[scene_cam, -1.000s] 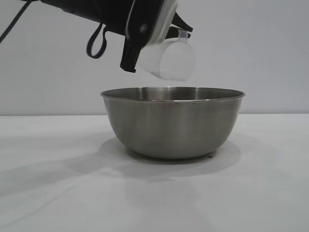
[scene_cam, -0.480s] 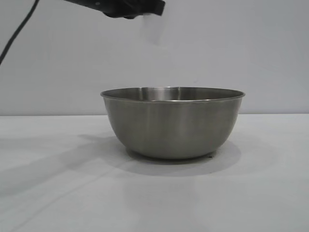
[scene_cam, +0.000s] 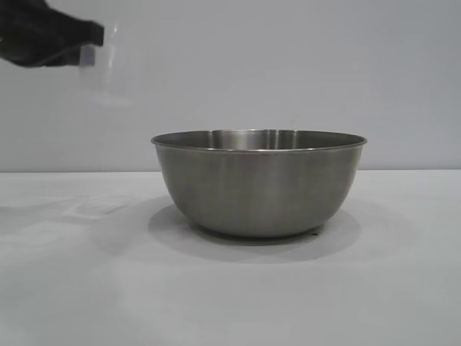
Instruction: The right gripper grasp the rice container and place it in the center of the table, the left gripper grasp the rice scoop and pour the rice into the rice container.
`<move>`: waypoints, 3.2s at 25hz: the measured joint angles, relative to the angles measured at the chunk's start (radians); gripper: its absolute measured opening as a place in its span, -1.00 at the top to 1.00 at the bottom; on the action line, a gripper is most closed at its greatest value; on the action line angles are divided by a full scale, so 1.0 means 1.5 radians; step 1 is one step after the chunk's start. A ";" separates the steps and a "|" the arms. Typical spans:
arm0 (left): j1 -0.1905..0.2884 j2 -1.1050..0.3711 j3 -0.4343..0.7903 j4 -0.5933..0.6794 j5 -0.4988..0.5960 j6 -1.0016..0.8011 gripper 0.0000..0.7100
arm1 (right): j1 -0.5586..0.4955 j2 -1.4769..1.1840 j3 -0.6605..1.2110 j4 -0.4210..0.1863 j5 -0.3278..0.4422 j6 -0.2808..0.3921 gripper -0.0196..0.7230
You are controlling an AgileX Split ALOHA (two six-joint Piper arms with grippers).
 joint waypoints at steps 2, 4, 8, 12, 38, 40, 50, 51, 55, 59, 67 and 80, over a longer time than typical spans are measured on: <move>0.000 0.024 0.000 -0.001 -0.009 0.000 1.00 | 0.000 0.000 0.000 0.000 0.000 0.001 0.19; 0.000 0.046 0.000 -0.010 -0.018 0.000 1.00 | 0.000 0.000 0.000 0.000 0.000 0.001 0.19; 0.000 0.070 0.007 -0.033 -0.058 0.004 1.00 | 0.000 0.000 0.000 -0.001 0.000 0.001 0.19; 0.001 0.083 0.030 -0.039 -0.080 0.023 1.00 | 0.000 0.000 0.000 -0.001 0.000 0.001 0.19; 0.104 0.010 0.197 -0.063 -0.085 -0.031 0.33 | 0.000 0.000 0.000 -0.001 0.000 0.003 0.19; 0.151 0.001 0.197 -0.029 -0.085 -0.040 0.33 | 0.000 0.000 0.000 -0.001 0.000 0.003 0.19; 0.183 -0.180 0.199 0.058 -0.016 -0.006 0.33 | 0.000 0.000 0.000 -0.004 0.000 0.003 0.19; 0.177 -0.209 0.202 0.059 0.022 -0.011 0.33 | 0.000 0.000 0.000 -0.004 0.000 0.003 0.19; 0.153 -0.365 0.221 0.066 0.160 -0.059 0.33 | 0.000 0.000 0.000 -0.004 0.000 0.003 0.19; 0.124 -0.565 0.222 0.094 0.339 -0.116 0.33 | 0.000 0.000 0.000 -0.004 0.000 0.003 0.19; 0.054 -0.912 0.226 0.093 0.733 -0.169 0.33 | 0.000 0.000 0.000 -0.004 0.000 0.003 0.19; 0.043 -1.222 0.128 -0.135 1.253 0.045 0.33 | 0.000 0.000 0.000 -0.004 0.000 0.004 0.19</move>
